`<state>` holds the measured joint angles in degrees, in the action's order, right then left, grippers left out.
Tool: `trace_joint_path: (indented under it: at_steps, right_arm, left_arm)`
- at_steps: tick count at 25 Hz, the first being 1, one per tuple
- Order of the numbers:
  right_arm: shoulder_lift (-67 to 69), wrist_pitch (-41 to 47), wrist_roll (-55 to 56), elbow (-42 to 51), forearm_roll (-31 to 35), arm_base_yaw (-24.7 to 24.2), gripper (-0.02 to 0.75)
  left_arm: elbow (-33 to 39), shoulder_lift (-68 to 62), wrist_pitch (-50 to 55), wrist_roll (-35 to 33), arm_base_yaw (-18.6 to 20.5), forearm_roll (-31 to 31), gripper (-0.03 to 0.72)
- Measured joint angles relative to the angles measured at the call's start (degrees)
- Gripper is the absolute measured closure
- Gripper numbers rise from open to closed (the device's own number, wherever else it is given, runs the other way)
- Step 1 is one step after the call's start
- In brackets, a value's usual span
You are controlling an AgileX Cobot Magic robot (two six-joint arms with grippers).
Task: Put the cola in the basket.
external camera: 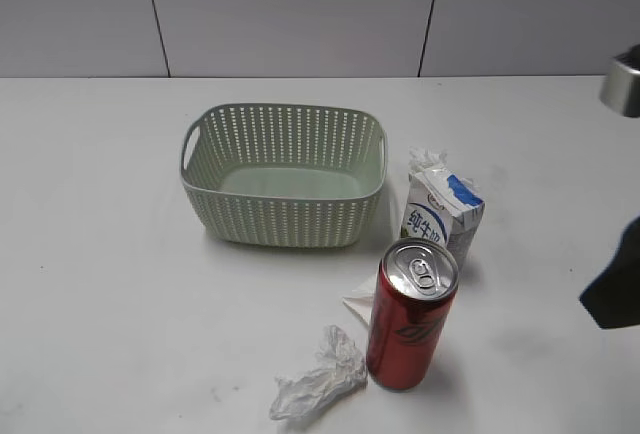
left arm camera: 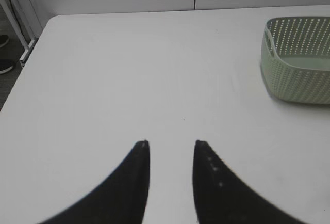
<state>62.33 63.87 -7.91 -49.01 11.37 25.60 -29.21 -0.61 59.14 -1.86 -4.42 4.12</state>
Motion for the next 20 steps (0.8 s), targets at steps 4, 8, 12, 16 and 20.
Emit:
trace_joint_path:
  at_steps: [4,8,12,16,20]
  right_arm:
    - [8.9,-0.9,0.0,-5.2,0.3,4.8,0.152]
    - [16.5,-2.6,0.0,-10.2,0.4,10.8,0.094]
    - [23.3,-3.7,0.4,-14.7,0.2,15.3,0.071]
    - [29.6,-4.5,1.1,-16.5,-0.6,16.5,0.070]
    - [34.9,-4.6,1.3,-16.6,-1.0,16.5,0.070]
  left_arm:
    - [0.0,0.0,0.0,0.0,0.0,0.0,0.452]
    - [0.0,0.0,0.0,0.0,0.0,0.0,0.452]
    - [0.0,0.0,0.0,0.0,0.0,0.0,0.452]
    - [0.0,0.0,0.0,0.0,0.0,0.0,0.452]
    - [0.0,0.0,0.0,0.0,0.0,0.0,0.452]
